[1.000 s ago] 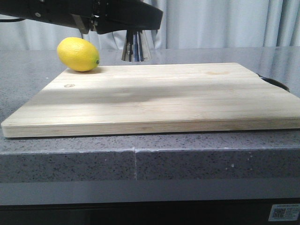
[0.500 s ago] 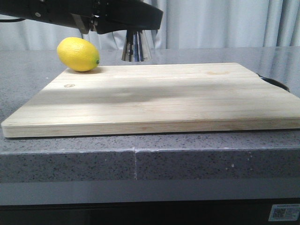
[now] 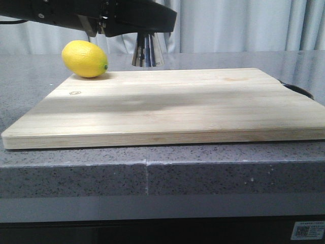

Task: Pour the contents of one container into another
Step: 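Tilt the glass beaker toward the jigger's cup with the right gripper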

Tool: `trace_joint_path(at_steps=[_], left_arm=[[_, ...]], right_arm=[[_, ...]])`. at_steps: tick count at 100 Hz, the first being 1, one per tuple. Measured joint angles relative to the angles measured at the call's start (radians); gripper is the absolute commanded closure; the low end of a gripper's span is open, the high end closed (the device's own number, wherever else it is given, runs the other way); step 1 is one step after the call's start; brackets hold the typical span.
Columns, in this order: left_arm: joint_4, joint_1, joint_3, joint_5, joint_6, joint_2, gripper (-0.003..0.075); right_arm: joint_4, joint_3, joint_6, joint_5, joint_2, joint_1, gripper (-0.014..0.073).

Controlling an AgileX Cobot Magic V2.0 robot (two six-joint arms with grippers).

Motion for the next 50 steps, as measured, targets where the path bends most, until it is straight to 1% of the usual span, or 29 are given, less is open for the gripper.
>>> trace_joint_path(at_steps=[50], left_arm=[[0.0,0.0,0.0,0.0,0.0,0.0,0.0739]], right_arm=[[-0.014,0.0,0.0,0.001,0.0,0.0,0.0388]])
